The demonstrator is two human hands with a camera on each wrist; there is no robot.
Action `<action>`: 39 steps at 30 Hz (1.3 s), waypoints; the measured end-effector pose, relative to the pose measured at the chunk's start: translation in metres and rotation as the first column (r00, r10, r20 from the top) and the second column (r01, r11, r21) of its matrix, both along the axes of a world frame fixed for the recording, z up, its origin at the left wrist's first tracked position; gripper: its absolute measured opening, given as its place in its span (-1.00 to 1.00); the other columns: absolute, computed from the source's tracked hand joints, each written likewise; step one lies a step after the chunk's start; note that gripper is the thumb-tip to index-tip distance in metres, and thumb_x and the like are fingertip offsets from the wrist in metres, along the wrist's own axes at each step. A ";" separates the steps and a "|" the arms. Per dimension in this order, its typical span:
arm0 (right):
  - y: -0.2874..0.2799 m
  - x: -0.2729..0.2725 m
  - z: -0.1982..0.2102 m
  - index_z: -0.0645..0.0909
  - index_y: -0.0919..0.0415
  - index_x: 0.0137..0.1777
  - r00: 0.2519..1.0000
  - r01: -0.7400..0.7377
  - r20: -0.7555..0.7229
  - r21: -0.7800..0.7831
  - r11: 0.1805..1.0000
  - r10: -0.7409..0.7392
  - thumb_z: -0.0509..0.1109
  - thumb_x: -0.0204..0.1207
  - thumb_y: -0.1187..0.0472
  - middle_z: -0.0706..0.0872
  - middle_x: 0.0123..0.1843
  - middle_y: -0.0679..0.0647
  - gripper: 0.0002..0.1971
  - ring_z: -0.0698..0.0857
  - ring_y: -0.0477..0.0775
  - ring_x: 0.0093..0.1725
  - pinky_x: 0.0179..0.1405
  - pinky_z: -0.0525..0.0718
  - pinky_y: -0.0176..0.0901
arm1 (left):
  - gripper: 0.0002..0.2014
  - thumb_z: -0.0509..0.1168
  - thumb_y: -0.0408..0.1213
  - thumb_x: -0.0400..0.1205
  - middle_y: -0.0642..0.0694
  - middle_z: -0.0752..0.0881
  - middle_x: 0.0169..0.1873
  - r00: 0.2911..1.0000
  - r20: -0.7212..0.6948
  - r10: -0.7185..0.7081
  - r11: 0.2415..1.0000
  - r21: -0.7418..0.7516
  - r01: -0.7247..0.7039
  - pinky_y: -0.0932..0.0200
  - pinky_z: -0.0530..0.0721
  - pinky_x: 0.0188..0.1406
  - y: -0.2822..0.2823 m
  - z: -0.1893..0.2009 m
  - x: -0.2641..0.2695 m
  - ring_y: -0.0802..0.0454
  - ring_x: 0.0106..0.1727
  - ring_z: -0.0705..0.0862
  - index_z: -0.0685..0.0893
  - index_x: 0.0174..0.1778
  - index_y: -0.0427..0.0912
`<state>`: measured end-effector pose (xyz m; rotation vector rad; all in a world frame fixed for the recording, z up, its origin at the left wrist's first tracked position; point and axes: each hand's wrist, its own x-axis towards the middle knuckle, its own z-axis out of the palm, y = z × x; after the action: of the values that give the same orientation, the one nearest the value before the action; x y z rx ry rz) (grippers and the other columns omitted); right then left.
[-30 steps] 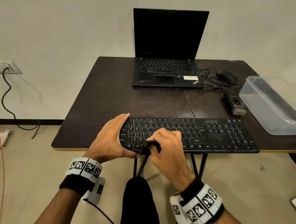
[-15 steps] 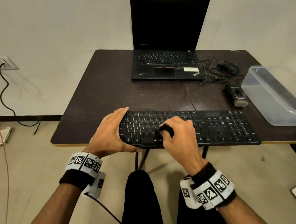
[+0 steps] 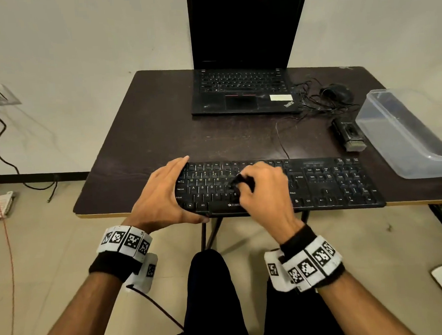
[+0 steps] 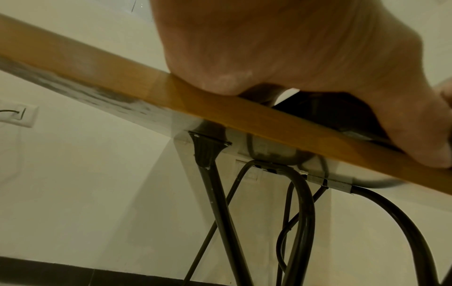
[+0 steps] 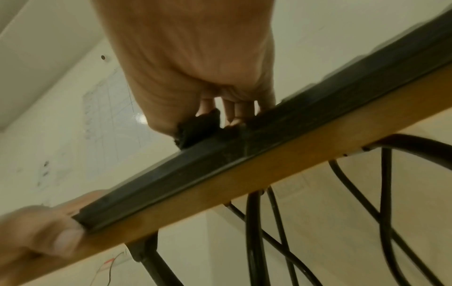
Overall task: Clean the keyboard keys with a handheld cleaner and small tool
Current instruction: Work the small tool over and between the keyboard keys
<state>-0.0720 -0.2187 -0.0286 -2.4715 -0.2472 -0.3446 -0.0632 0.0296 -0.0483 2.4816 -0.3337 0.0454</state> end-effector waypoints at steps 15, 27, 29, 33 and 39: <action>0.005 0.008 -0.001 0.91 0.08 0.03 1.000 -0.028 0.009 0.003 1.000 0.028 0.58 0.53 0.39 0.85 -0.01 0.02 -0.79 0.75 0.07 0.01 0.21 0.48 0.00 | 0.46 0.76 0.35 0.06 0.11 0.36 0.69 1.000 -0.006 -0.016 1.000 0.013 0.016 0.49 -0.08 0.61 0.001 0.000 0.001 0.49 0.54 0.16 0.18 0.83 -0.06; 0.030 0.016 0.005 0.94 0.07 0.04 0.998 -0.059 -0.027 -0.001 0.998 0.059 0.46 0.37 0.43 0.90 -0.04 0.08 -0.64 0.81 0.14 -0.01 0.27 0.62 0.16 | 0.48 0.75 0.31 -0.01 0.21 0.35 0.63 1.000 -0.025 0.012 1.000 -0.019 -0.013 0.15 0.17 0.69 -0.001 0.005 -0.002 0.50 0.47 0.16 0.19 0.82 -0.03; 0.020 0.018 0.005 0.94 0.07 0.02 1.000 0.021 -0.022 0.038 0.999 -0.020 0.50 0.37 0.45 0.91 -0.07 0.08 -0.65 0.82 0.15 -0.06 0.23 0.71 0.16 | 0.48 0.75 0.31 -0.01 0.25 0.33 0.61 1.000 -0.026 0.010 1.000 -0.005 -0.011 0.21 0.10 0.66 0.000 0.003 -0.001 0.51 0.46 0.15 0.18 0.83 -0.02; 0.062 0.022 0.018 0.93 0.07 0.04 0.998 -0.025 -0.054 0.074 0.997 0.029 0.50 0.46 0.40 0.92 -0.01 0.07 -0.71 0.84 0.12 -0.01 0.09 0.56 -0.27 | 0.43 0.84 0.20 0.03 0.25 0.38 0.58 1.000 -0.015 0.021 1.000 -0.007 -0.021 0.12 0.22 0.69 -0.001 0.004 -0.002 0.43 0.48 0.26 0.25 0.80 -0.02; 0.079 0.029 0.033 0.93 0.09 0.08 0.971 -0.205 -0.122 0.006 0.979 0.205 0.51 0.54 0.36 0.92 0.08 0.08 -0.76 0.84 0.17 0.13 0.26 0.67 -0.10 | 0.36 0.85 0.14 0.02 0.19 0.50 0.56 1.000 0.002 0.016 0.999 -0.051 -0.016 0.03 0.40 0.65 -0.005 0.008 -0.001 0.37 0.48 0.39 0.34 0.75 -0.01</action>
<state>-0.0434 -0.1400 0.0039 -2.4355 -0.4484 -0.1044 -0.0642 0.0245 -0.0400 2.4342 -0.3103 0.0623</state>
